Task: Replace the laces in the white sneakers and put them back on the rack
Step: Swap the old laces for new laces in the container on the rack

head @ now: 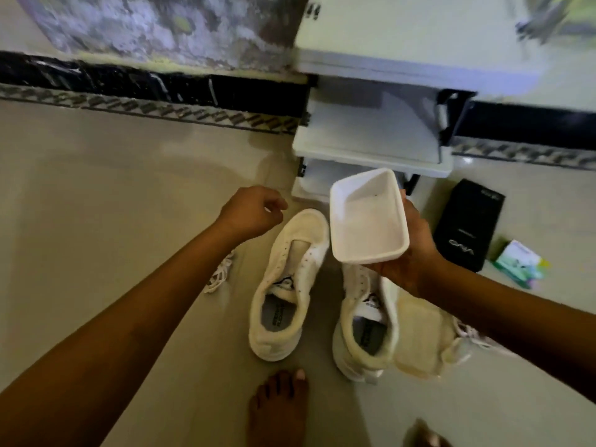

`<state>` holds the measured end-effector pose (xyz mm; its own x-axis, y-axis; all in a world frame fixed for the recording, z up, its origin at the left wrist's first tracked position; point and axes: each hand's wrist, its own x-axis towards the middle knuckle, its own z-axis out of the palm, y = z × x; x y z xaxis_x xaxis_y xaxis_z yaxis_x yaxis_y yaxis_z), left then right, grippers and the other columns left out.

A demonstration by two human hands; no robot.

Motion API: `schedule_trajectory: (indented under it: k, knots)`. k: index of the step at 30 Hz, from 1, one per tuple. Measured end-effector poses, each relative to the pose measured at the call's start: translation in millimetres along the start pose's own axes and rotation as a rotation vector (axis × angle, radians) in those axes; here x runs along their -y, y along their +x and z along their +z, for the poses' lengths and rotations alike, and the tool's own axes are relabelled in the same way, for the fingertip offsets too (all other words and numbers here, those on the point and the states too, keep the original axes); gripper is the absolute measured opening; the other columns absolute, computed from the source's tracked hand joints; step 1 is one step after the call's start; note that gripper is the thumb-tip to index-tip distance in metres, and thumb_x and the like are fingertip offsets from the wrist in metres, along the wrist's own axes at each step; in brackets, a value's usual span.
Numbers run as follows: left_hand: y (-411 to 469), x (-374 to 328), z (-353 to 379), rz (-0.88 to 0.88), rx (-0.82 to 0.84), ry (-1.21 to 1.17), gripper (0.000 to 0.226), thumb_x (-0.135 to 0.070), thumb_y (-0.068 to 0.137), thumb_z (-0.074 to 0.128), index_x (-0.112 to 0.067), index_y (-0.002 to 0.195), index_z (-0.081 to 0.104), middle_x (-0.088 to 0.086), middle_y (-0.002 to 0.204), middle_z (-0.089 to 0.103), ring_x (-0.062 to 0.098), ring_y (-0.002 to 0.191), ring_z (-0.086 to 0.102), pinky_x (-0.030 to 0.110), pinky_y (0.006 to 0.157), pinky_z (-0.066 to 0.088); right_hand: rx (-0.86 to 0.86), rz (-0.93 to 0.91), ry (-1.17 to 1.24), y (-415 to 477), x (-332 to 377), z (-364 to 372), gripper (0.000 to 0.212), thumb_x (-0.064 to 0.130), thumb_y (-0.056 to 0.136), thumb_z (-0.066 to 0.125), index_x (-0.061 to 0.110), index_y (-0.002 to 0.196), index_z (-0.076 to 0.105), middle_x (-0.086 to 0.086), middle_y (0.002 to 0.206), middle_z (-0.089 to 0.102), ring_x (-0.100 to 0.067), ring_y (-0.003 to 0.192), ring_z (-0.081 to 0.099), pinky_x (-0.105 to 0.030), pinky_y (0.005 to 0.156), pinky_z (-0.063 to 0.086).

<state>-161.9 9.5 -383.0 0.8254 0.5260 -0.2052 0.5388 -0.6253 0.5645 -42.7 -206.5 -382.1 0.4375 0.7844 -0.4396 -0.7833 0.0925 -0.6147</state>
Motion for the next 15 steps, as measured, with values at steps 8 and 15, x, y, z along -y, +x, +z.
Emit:
schedule_trajectory:
  k: [8, 15]
  knots:
    - [-9.1, -105.5, 67.4, 0.309, 0.259, 0.238, 0.027, -0.023, 0.087, 0.059, -0.024, 0.113, 0.066, -0.004, 0.114, 0.066, 0.017, 0.100, 0.061, 0.024, 0.080, 0.045, -0.149, -0.176, 0.093, -76.8, 40.2, -69.5, 0.048, 0.049, 0.093, 0.036, 0.022, 0.078, 0.073, -0.001, 0.075, 0.071, -0.018, 0.066, 0.070, -0.031, 0.054, 0.057]
    - [-9.5, -158.3, 121.4, 0.615, 0.567, 0.475, 0.050, -0.022, 0.087, 0.059, -0.026, 0.135, 0.046, 0.001, 0.132, 0.051, 0.019, 0.119, 0.049, 0.033, 0.095, 0.045, -0.383, -0.420, 0.210, -110.6, 26.2, -136.4, 0.029, 0.045, 0.092, 0.047, 0.026, 0.091, 0.070, 0.002, 0.089, 0.069, -0.018, 0.081, 0.068, -0.035, 0.069, 0.057]
